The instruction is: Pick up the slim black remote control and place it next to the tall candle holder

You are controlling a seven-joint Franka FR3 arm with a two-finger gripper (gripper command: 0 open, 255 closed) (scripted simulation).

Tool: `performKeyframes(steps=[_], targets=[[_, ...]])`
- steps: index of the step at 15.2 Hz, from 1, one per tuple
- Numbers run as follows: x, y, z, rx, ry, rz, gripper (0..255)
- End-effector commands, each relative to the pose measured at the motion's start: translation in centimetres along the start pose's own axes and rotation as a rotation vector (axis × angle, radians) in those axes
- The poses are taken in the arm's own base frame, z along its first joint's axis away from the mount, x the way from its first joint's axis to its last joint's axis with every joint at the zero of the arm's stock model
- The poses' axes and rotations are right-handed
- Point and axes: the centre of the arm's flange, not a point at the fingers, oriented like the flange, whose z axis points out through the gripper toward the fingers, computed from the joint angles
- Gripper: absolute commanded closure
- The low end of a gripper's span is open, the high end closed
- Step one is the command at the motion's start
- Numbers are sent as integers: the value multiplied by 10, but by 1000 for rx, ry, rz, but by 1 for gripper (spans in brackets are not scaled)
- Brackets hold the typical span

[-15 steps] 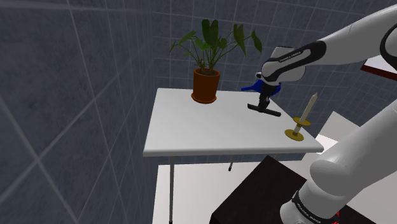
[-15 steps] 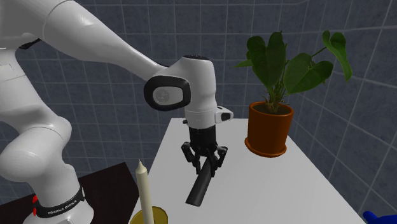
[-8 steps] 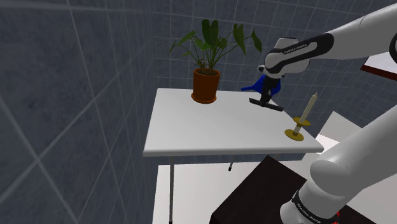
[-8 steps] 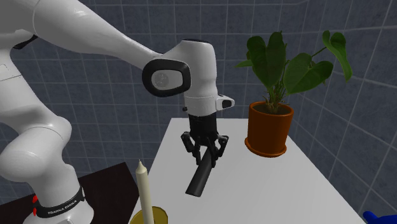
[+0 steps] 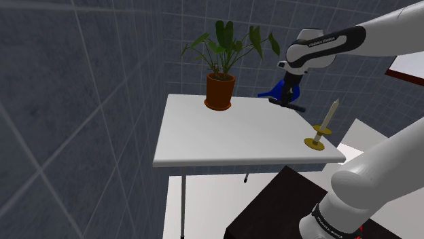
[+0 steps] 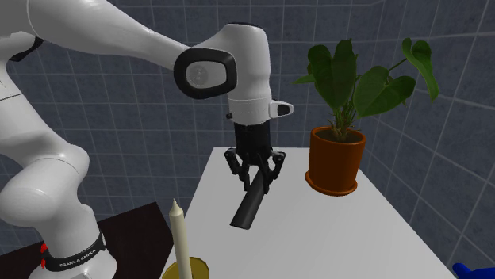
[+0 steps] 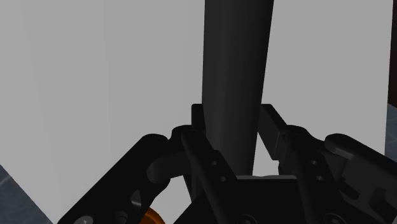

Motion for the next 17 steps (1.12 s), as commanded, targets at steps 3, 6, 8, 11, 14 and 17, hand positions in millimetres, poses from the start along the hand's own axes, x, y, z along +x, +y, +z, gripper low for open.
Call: performKeyframes(steps=[3, 6, 8, 11, 14, 17], targets=[[0, 3, -21, 0, 0, 0, 255], [1, 4, -37, 0, 0, 0, 255], [1, 5, -47, 0, 0, 0, 255], [1, 6, -63, 0, 0, 0, 255], [1, 7, -79, 0, 0, 0, 255], [1, 9, -95, 0, 0, 0, 255]])
